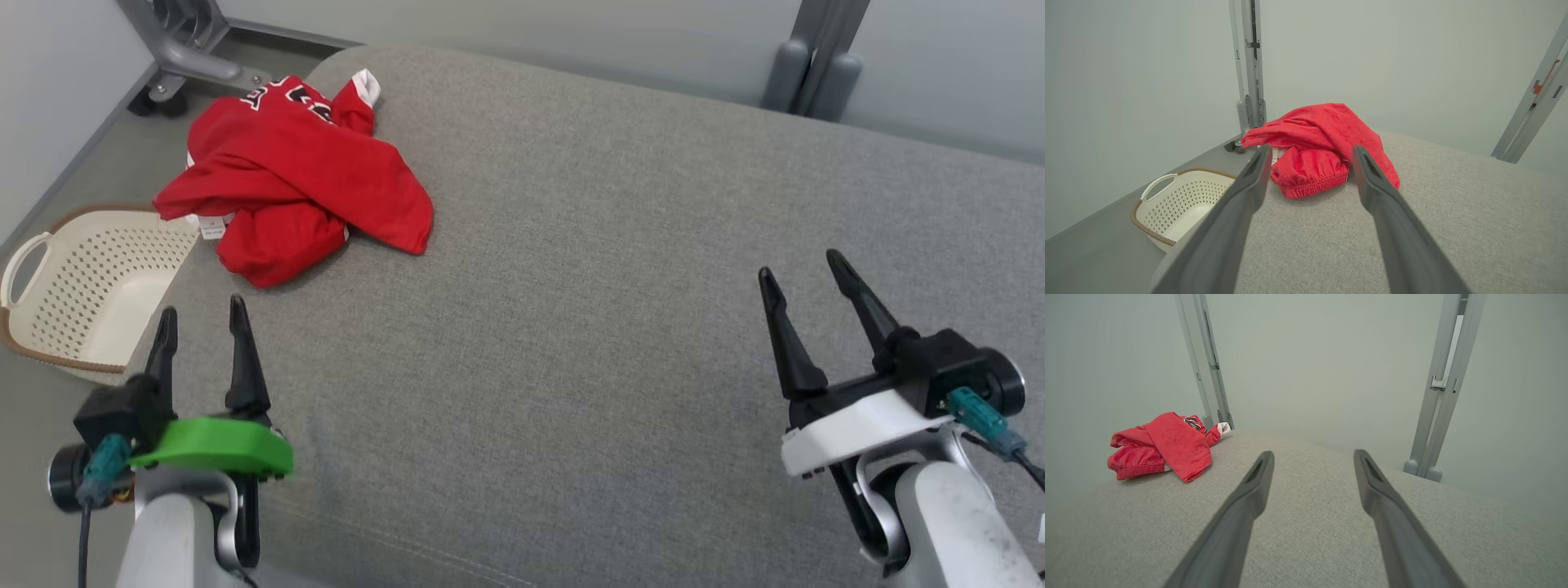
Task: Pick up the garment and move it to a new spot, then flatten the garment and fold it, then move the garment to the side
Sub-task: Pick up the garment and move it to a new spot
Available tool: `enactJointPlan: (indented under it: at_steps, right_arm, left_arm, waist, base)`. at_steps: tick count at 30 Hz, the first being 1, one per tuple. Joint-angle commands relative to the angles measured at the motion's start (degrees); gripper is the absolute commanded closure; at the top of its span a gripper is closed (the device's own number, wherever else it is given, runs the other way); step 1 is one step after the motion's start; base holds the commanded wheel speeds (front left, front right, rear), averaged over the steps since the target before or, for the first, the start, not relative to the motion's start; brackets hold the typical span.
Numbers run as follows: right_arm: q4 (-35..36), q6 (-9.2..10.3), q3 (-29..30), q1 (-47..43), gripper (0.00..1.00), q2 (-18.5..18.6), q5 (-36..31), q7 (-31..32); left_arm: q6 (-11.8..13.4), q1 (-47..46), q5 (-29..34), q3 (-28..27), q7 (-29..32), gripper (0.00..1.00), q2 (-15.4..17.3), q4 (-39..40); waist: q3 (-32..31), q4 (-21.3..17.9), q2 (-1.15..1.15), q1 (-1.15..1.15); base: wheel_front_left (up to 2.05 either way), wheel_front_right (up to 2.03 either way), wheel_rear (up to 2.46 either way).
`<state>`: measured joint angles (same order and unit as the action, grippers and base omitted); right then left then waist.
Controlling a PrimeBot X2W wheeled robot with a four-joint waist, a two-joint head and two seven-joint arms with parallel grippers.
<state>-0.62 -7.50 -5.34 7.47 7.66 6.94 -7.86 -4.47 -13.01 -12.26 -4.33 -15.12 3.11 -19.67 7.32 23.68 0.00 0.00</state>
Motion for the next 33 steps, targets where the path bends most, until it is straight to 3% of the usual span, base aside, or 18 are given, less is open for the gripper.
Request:
enactJointPlan:
  at_steps: [1, 6, 13, 19, 23, 24, 26, 33]
  right_arm:
    - [1.2, 0.02, -0.1, 2.0, 0.00, 1.1, -0.3, 0.6]
    - [4.6, 0.03, -0.6, 6.2, 0.00, 3.7, 0.0, 2.7]
    - [8.3, 0.03, 0.0, 11.6, 0.00, 6.2, 0.4, 4.0]
    - [8.3, 0.03, 0.1, 13.4, 0.00, 6.4, 0.6, 3.2]
    - [7.6, 0.03, 0.4, 13.7, 0.00, 6.1, 0.7, 2.2]
    - [7.4, 0.03, 0.5, 13.7, 0.00, 6.0, 0.7, 2.0]
    - [7.1, 0.03, 0.7, 13.5, 0.00, 5.7, 0.6, 1.6]
    - [5.6, 0.03, 1.0, 11.9, 0.00, 4.8, 0.6, 0.4]
  left_arm:
    - [-0.2, -3.2, -0.7, 0.1, 0.0, 0.00, -0.1, -1.2]
    - [-1.1, -13.8, -2.9, 0.6, 0.1, 0.00, -0.1, -7.9]
    - [-2.6, -31.1, -6.2, 1.7, 5.3, 0.00, 3.9, -24.5]
    - [-2.8, -40.0, -9.4, 0.0, 8.5, 0.00, 8.1, -36.7]
    - [-2.5, -43.0, -9.6, -0.3, 7.6, 0.00, 10.6, -41.9]
    - [-2.4, -43.6, -9.7, -0.4, 6.7, 0.53, 11.0, -42.7]
    - [-2.2, -43.9, -9.3, -0.4, 4.3, 1.00, 12.0, -43.5]
    - [-1.7, -42.1, -9.3, -1.7, 0.2, 1.00, 14.2, -41.9]
  waist:
    - [6.3, -1.5, 0.00, 0.00]
    - [14.7, -3.7, 0.00, 0.00]
    - [25.2, -7.6, 0.00, 0.00]
    - [29.0, -10.4, 0.00, 0.00]
    - [29.4, -11.4, 0.00, 0.00]
    - [29.4, -11.5, 0.00, 0.00]
    - [28.9, -11.6, 0.00, 0.00]
    - [24.9, -11.4, 0.00, 0.00]
  base:
    - [0.00, 0.00, 0.00]
    - [0.00, 0.00, 0.00]
    - [0.00, 0.00, 0.00]
    - [0.00, 0.00, 0.00]
    - [0.00, 0.00, 0.00]
    - [0.00, 0.00, 0.00]
    - [0.00, 0.00, 0.00]
    - [0.00, 0.00, 0.00]
